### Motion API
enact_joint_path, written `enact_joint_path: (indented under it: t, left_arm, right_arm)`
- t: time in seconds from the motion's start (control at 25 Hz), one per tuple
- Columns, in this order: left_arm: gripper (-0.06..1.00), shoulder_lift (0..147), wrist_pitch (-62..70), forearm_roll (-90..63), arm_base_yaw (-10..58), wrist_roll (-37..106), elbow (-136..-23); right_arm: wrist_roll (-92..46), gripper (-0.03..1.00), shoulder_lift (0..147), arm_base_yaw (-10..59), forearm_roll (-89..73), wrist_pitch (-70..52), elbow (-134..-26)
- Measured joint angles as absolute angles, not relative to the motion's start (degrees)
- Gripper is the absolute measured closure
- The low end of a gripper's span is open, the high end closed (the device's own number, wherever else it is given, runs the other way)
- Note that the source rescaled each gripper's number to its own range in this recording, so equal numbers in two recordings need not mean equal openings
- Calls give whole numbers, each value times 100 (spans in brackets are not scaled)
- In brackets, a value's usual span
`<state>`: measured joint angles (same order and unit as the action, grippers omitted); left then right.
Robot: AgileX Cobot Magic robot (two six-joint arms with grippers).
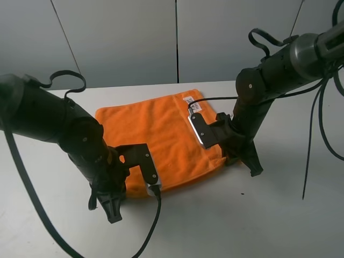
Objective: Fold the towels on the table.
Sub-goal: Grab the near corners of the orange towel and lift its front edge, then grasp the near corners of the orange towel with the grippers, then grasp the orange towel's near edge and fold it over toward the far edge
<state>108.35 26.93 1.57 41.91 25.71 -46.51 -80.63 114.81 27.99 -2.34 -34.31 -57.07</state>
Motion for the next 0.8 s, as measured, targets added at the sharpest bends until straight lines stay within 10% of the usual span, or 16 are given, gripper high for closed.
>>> enact_joint_path:
  t: [0.8]
  left_arm:
    - [94,9829,3297,1074,4202,2445,-4654]
  right_arm:
    - [-7191,96,10586,2799,-431,-3831,-5665]
